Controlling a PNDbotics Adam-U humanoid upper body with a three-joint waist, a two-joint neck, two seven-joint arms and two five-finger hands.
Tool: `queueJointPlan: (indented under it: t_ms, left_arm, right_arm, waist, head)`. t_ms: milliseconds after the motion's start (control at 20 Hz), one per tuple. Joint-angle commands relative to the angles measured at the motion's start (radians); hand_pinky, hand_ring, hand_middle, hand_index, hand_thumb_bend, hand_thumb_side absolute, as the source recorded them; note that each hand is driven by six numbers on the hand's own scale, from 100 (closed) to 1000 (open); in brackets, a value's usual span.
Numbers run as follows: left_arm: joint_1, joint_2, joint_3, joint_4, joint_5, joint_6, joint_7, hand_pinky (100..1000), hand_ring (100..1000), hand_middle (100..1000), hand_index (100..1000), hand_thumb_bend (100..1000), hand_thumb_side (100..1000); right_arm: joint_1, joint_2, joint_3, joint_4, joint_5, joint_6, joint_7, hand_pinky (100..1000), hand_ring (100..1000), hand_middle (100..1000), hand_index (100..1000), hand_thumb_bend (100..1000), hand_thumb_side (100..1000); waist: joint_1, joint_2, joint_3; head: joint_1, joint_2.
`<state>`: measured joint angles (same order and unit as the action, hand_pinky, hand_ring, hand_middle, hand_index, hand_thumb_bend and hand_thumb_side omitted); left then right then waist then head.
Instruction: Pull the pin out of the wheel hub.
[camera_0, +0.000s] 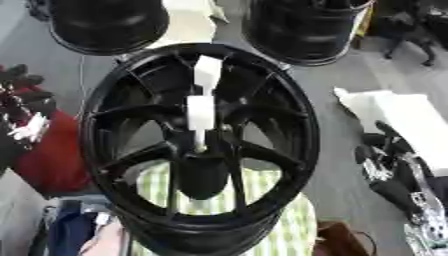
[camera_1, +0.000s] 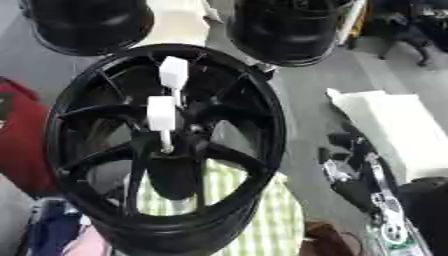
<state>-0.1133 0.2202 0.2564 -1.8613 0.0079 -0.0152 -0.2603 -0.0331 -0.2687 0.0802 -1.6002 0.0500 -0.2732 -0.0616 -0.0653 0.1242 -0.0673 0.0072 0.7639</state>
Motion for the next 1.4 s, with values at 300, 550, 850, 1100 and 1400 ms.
queueJointPlan:
  t_ms: [300,550,850,1100,1400]
  left_arm:
    - [-0.004,0.011,0.002,-0.015,0.003,-0.002,-0.002,753,759,788,937,303,274]
    - [-0.004,0.013,0.002,-0.015,0.003,-0.003,-0.002,753,759,788,937,303,275]
    - [-0.029,0.098,0.002,-0.017,-0.003,-0.022,0.005,757,761,789,937,306,289]
    - [-0.109,0.305,0.003,-0.008,0.000,-0.080,0.050,769,766,791,934,295,308]
    - [-0.198,0.462,-0.019,0.004,0.019,-0.137,0.084,782,774,795,934,284,334]
  right_arm:
    - [-0.003,-0.011,-0.006,-0.022,-0.002,-0.003,-0.001,694,836,744,950,263,383]
    - [-0.003,-0.010,-0.006,-0.022,-0.002,-0.004,-0.002,694,837,744,950,264,383]
    - [-0.003,-0.014,-0.008,-0.021,0.000,-0.004,-0.002,694,837,743,950,264,382]
    - [0.001,-0.020,-0.008,-0.019,0.002,-0.003,-0.003,695,837,744,950,264,382]
    - [0.002,-0.023,-0.006,-0.016,0.005,-0.002,0.000,695,837,744,950,262,384]
  waist:
    - [0.005,-0.015,-0.005]
    - [0.006,-0.013,-0.007]
    - [0.012,-0.013,-0.014]
    - [0.017,-0.018,-0.018]
    - [0.018,-0.026,-0.019]
  head:
    - [-0.003,0.006]
    - [-0.004,0.006]
    - [-0.005,0.006]
    - [-0.007,0.006]
    - [-0.013,0.006]
